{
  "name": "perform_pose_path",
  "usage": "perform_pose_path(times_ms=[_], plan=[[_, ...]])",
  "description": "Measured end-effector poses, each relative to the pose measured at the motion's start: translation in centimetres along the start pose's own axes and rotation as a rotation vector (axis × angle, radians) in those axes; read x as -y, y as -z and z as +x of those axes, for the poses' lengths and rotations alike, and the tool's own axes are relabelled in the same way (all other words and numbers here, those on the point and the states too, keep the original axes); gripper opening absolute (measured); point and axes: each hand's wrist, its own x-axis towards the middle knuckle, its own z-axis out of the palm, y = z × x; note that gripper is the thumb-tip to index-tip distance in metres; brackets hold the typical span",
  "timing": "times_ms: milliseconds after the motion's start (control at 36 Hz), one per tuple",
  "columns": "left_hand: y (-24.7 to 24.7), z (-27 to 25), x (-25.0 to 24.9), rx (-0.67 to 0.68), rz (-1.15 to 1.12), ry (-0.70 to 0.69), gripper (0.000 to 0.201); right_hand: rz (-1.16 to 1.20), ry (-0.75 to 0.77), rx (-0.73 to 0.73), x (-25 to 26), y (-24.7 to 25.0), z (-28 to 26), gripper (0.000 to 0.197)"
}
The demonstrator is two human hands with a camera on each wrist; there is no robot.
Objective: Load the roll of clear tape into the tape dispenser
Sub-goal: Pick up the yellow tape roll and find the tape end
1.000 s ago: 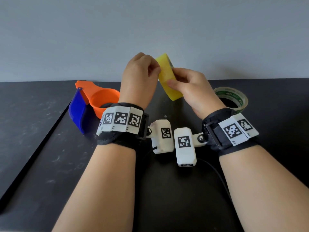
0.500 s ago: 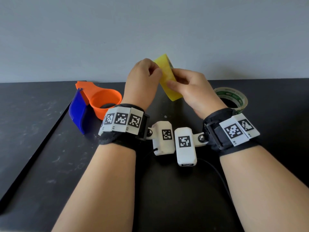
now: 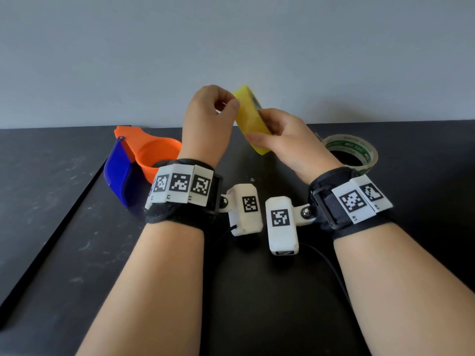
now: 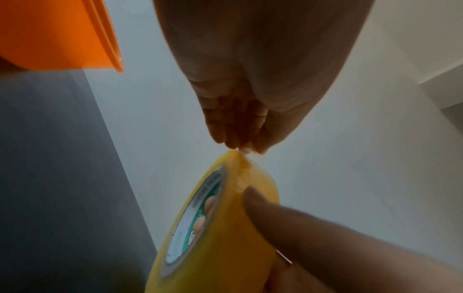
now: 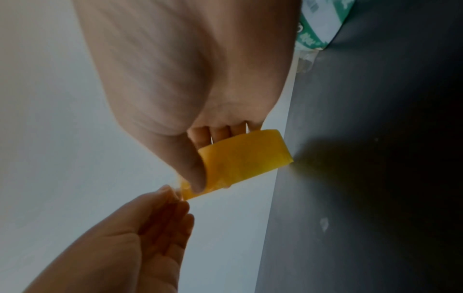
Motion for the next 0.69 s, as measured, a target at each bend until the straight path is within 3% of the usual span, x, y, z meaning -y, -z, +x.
perform_pose_path(times_ms=[139,500,694], plan=[[0.0,0.2,0.4,-0.001,0.048,0.007,0.009,-0.097,0.028,-0.011,-0.2,0.0,0.3,0.044],[0.4,-0.1,-0.2,0.054,-0.015,0.109,0.016,-0.082,0.061,-0.015,-0.4,0.0,-0.1,0.045],[0.9,0.0,-1.3,0.151,0.069,0.152,0.017,-0.09,0.057,-0.009,-0.2,-0.1,-0.5,0.046]])
